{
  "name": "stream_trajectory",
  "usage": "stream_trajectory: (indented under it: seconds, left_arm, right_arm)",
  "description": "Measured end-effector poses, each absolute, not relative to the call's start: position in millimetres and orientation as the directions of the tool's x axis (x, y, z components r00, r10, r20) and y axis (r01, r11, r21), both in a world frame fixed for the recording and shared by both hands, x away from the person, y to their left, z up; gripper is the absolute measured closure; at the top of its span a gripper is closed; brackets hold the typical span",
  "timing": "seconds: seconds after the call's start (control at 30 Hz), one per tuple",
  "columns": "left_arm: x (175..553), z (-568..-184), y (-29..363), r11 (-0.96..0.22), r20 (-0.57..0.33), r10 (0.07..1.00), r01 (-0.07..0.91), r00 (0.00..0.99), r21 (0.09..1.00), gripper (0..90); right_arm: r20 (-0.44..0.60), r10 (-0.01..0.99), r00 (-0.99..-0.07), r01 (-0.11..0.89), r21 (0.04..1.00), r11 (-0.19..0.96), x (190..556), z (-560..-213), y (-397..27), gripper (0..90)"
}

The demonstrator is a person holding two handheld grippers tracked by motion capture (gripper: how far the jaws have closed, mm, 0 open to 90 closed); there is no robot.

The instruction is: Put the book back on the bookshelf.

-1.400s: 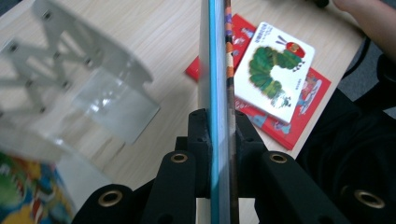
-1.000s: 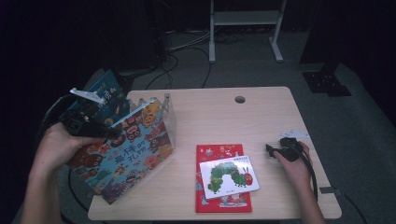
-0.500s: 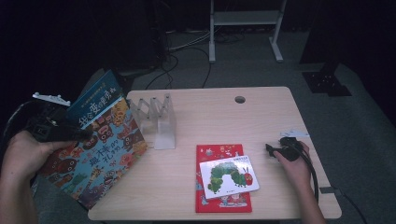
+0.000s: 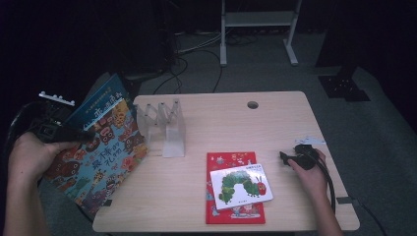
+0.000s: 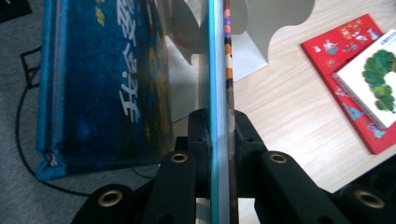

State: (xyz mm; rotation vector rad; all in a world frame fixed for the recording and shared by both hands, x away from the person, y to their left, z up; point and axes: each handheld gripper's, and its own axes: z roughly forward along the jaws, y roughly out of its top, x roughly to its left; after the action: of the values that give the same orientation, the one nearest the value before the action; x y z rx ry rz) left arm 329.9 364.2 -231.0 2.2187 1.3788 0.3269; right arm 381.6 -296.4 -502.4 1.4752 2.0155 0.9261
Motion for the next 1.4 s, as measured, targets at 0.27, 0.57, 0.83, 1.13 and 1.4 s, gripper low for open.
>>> stream_trajectory:
  seconds: [0.27, 0.57, 0.83, 1.13, 1.4]
  left_arm:
    - [346.1, -238.2, 359.6, -0.324, -0.042, 0.912, 0.778, 0.408, 0.538, 80.3]
    - [365.4, -245.5, 350.8, -0.279, -0.034, 0.933, 0.780, 0.358, 0.560, 80.3]
    - [375.4, -249.5, 350.1, -0.252, -0.037, 0.943, 0.786, 0.330, 0.565, 80.1]
    - [373.2, -247.3, 352.4, -0.263, -0.037, 0.940, 0.786, 0.340, 0.559, 79.6]
    - [366.2, -227.2, 357.1, -0.265, -0.008, 0.942, 0.761, 0.334, 0.592, 79.6]
  right_arm:
    - [0.016, 0.951, -0.309, 0.631, 0.751, 0.193, 381.6, -502.4, -296.4, 27.4]
    - [0.015, 0.951, -0.309, 0.631, 0.751, 0.194, 381.6, -502.4, -296.4, 27.5]
    - [0.015, 0.951, -0.309, 0.631, 0.751, 0.194, 381.6, -502.4, -296.4, 27.5]
    - [0.014, 0.951, -0.309, 0.631, 0.751, 0.194, 381.6, -502.4, -296.4, 27.5]
    - [0.016, 0.951, -0.309, 0.631, 0.751, 0.193, 381.5, -502.4, -296.3, 27.5]
